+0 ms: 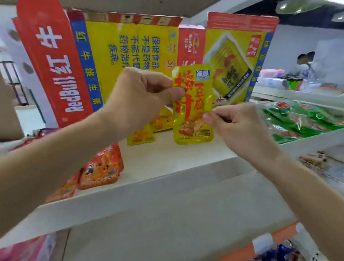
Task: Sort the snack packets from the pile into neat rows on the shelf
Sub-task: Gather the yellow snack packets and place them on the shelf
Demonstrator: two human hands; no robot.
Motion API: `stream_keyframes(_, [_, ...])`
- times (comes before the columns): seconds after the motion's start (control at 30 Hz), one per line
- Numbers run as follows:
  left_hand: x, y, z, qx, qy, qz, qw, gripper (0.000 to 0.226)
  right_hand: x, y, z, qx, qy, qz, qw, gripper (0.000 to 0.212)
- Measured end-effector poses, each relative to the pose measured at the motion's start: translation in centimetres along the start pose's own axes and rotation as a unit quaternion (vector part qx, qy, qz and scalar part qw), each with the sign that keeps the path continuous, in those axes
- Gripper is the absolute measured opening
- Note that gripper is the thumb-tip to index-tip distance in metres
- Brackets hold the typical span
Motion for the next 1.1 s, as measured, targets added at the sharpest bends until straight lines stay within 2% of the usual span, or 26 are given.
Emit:
stream_keyframes(0.17, [-1.0, -3.7, 0.6, -0.071, -0.079, -0.007, 0.994, 0.015, -0.3, -5.7, 0.4, 0.031, -0.017, 0.08, 0.996, 0.049])
stream_keyframes(0.23, [-1.5, -4.6, 0.3, -0.089, -0.084, -0.006, 0.993, 0.007, -0.9, -7.1, 0.5, 0.039, -0.047, 0.086, 0.994, 0.051])
stream_keyframes(0.33, [-1.8, -5.5, -0.3, -0.097, -0.102, -0.011, 0.99, 0.015, -1.8, -8.9, 0.3, 0.064, -0.064, 0.105, 0.99, 0.052])
stream_keyframes(0.43, [-1.1, -6.4, 0.1, -0.138, -0.106, 0.005, 0.985, 0.012, -2.0, -10.7, -0.5, 0.075, -0.081, 0.118, 0.987, 0.049])
stream_keyframes(0.53, [-0.1, -7.5, 1.0, -0.183, -0.093, 0.041, 0.978, 0.012, -2.1, -12.1, -1.4, 0.076, -0.102, 0.11, 0.986, 0.047])
stream_keyframes(0.73, [2.3, -8.8, 2.7, -0.217, -0.07, 0.065, 0.971, 0.01, -3.0, -14.6, -4.4, 0.093, -0.134, 0.064, 0.984, 0.052])
stream_keyframes(0.9, [6.9, -8.4, 2.6, -0.233, -0.113, 0.105, 0.96, 0.004, -4.7, -14.8, -7.6, 0.128, -0.139, 0.004, 0.982, 0.047])
stream_keyframes(1.0, [11.2, -6.2, 2.4, -0.242, -0.194, 0.147, 0.939, 0.007, -7.0, -12.9, -10.3, 0.189, -0.102, -0.036, 0.976, 0.05])
stream_keyframes(1.1, [13.7, -5.3, 1.8, -0.214, -0.246, 0.184, 0.927, 0.013, -8.1, -11.9, -11.9, 0.234, -0.047, -0.035, 0.97, 0.029])
Point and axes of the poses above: each hand's wrist, its own y-axis away from the middle knuckle, its own z-axis out of the back of the hand, x = y × z, the point moved 8 cm from there along -y, towards the middle knuckle, and after that the axes turned 6 degrees about -x, right-handed, at the moved point
